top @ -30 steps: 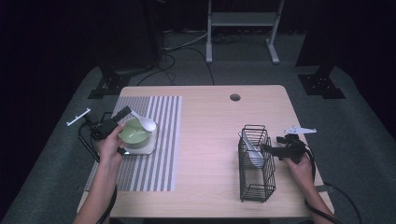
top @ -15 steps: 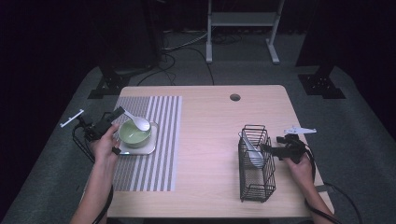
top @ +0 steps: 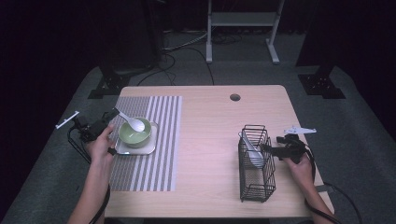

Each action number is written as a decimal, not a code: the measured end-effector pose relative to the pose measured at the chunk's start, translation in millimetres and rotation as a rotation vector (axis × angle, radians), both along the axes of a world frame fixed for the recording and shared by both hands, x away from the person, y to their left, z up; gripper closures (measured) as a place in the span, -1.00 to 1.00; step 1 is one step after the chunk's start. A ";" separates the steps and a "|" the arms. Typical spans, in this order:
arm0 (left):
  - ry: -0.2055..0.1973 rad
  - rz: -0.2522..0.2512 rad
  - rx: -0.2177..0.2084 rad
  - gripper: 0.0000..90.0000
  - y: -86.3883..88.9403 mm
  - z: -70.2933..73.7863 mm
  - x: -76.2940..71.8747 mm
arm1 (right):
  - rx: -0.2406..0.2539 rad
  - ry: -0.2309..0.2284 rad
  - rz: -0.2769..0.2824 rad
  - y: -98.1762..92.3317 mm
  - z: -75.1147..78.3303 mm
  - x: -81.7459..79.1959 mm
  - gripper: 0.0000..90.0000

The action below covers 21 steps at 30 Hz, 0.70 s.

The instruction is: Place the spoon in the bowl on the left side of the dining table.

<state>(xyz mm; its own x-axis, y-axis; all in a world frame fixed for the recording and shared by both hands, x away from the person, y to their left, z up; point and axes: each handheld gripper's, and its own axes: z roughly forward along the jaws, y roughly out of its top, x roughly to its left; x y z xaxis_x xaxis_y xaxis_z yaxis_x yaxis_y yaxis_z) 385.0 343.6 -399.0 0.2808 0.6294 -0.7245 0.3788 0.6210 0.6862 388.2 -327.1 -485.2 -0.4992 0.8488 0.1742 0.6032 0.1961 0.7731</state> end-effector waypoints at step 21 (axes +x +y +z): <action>0.048 0.058 0.006 0.89 18.2 -15.1 -1.0 | -0.004 0.001 0.001 0.3 -0.2 0.3 -0.63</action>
